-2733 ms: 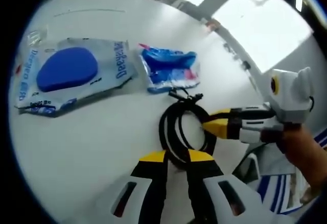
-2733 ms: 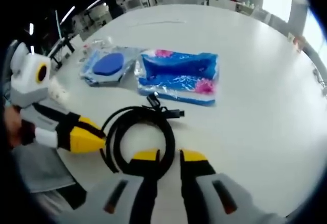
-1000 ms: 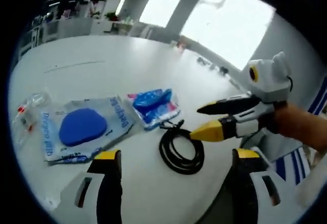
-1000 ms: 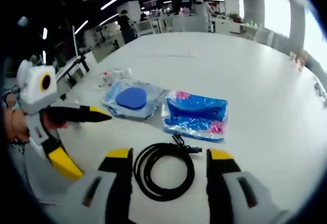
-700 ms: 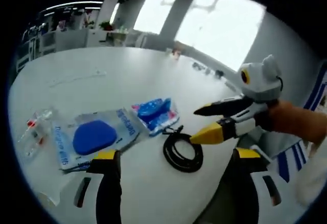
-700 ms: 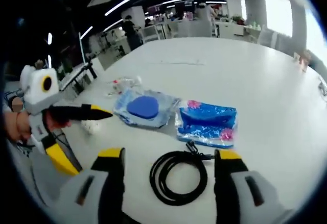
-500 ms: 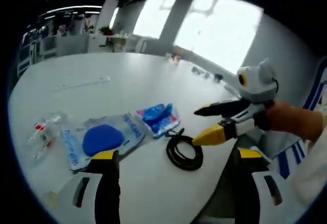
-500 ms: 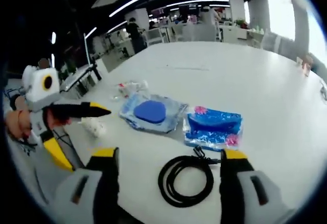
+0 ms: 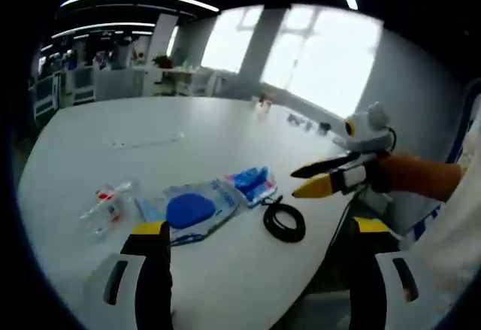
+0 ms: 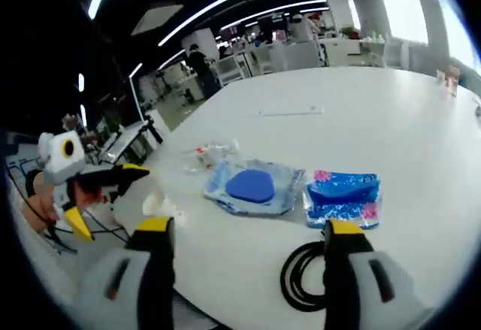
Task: Arrange the tabletop items into an orderly group along one side of the table until the central work area is clear of visible clutter.
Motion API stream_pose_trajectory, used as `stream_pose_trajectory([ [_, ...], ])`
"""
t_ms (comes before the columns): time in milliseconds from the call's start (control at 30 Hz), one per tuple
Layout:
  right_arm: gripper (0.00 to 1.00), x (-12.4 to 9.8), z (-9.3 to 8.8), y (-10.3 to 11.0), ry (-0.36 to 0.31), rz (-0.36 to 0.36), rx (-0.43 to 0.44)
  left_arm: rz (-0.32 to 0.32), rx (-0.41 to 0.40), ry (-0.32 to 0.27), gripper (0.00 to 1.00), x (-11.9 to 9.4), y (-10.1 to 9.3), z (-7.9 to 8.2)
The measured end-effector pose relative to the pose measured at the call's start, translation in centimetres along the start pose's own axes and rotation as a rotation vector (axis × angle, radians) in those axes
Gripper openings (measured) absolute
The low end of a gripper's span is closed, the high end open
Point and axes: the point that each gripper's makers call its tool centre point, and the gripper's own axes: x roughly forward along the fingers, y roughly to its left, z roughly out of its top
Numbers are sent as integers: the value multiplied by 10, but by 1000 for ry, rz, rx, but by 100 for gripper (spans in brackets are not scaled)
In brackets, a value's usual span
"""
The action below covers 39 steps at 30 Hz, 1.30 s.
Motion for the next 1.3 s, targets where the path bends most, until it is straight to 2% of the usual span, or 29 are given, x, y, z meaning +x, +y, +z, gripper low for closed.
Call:
stream_pose_trajectory([
  [133, 79, 7, 5, 19, -10, 19, 48, 17, 8, -11, 96, -22, 10, 1],
  [233, 77, 14, 9, 40, -23, 65, 136, 36, 20, -22, 96, -41, 21, 2],
  [300, 76, 19, 16, 50, -53, 77, 165, 47, 25, -28, 96, -52, 27, 3],
  [467, 75, 33, 27, 74, -55, 90, 182, 47, 49, -31, 95, -72, 38, 2],
  [500, 74, 36, 30, 78, -52, 97, 208, 44, 48, -29, 95, -75, 40, 2],
  [567, 74, 44, 42, 84, -89, 110, 259, 41, 53, -34, 95, -83, 44, 1],
  [633, 72, 54, 55, 94, -101, 138, 348, 34, 54, -34, 94, -90, 50, 0],
  [667, 72, 61, 67, 97, -136, 151, 412, 31, 57, -34, 94, -95, 53, 0],
  [733, 69, 74, 83, 101, -153, 176, 539, 24, 58, -42, 93, -101, 59, -1],
  [800, 69, 87, 102, 100, -209, 174, 642, 20, 62, -35, 92, -109, 68, -4],
  [900, 67, 112, 118, 100, -215, 189, 749, 14, 52, -43, 92, -116, 77, -4],
  [967, 66, 132, 124, 97, -210, 176, 753, 13, 52, -47, 92, -121, 84, -4],
  [1000, 66, 140, 122, 95, -186, 155, 770, 10, 44, -50, 92, -123, 89, -4],
  [1067, 65, 153, 127, 95, -192, 145, 790, 9, 39, -53, 92, -126, 96, -4],
  [1133, 65, 172, 121, 95, -134, 133, 812, 13, 35, -59, 92, -129, 105, -4],
  [1200, 63, 186, 125, 91, -140, 113, 828, 12, 26, -71, 92, -131, 112, -2],
  [1267, 63, 201, 116, 82, -93, 56, 857, 19, 23, -78, 92, -134, 119, -2],
  [1300, 62, 207, 121, 83, -106, 72, 869, 21, 21, -81, 92, -135, 123, -2],
])
